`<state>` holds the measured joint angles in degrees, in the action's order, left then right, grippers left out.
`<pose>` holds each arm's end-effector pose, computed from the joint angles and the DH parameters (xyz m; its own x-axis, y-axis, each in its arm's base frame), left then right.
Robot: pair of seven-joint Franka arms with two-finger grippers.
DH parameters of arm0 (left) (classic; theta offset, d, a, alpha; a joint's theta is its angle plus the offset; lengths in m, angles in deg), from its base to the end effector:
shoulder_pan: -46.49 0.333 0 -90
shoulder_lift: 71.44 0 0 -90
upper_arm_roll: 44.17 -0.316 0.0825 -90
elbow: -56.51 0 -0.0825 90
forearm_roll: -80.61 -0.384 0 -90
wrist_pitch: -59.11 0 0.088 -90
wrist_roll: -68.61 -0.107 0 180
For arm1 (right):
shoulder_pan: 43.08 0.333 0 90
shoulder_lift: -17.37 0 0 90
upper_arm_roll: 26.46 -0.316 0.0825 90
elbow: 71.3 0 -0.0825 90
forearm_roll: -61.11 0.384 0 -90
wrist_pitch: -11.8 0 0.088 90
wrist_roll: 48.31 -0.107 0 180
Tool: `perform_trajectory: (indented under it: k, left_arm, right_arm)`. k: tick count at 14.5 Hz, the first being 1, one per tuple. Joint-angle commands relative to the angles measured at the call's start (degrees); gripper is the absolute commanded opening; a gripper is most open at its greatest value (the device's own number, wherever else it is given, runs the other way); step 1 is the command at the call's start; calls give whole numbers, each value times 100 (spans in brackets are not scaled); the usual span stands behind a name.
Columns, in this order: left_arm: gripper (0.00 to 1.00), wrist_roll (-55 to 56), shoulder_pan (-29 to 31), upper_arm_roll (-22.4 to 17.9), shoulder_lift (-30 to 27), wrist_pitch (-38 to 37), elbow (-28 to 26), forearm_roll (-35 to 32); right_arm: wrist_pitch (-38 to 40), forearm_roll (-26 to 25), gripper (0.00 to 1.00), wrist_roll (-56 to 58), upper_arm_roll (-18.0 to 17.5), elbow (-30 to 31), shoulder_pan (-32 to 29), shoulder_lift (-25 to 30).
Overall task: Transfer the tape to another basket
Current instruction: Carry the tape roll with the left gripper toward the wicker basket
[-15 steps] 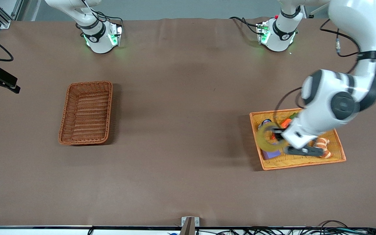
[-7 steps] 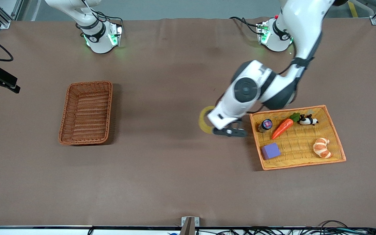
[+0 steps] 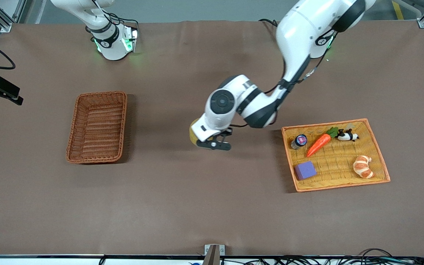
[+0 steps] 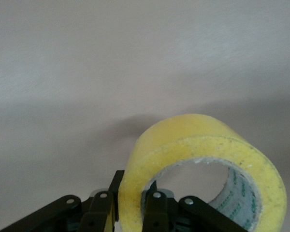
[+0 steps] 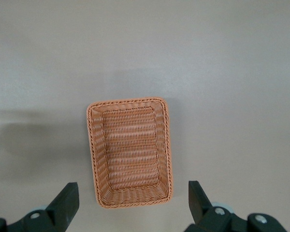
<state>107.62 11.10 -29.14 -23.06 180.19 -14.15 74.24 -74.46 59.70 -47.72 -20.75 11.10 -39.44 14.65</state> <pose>0.5283 -0.5461 0.2766 0.9865 -0.1629 -0.0140 -0.1603 -0.9806 0.1130 0.5626 -0.0215 0.6545 0.9994 -0.0272 0.0199 -0.0278 -0.9992 0.0294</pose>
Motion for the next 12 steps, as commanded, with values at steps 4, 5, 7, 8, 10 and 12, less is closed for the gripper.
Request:
perform_trajectory:
  k: [4,5,7,8,10,12]
  left_arm:
    - [5,81,-469,-202,557,978,439,-58]
    - [5,55,-478,-185,592,996,439,-58]
    - [5,63,-565,-176,689,1023,422,-58]
    - [7,46,-644,-185,750,1032,387,-58]
    - [9,28,-637,-176,830,1119,387,-49]
    - [15,28,-645,-176,813,1137,387,-31]
  right_arm:
    - [56,106,100,47,-53,92,-74,61]
    - [56,106,100,47,-61,92,-74,61]
    - [56,106,100,47,-61,92,-74,61]
    - [56,106,100,47,-61,92,-74,61]
    - [56,106,100,47,-61,92,-83,61]
    - [56,106,100,47,-61,92,-74,61]
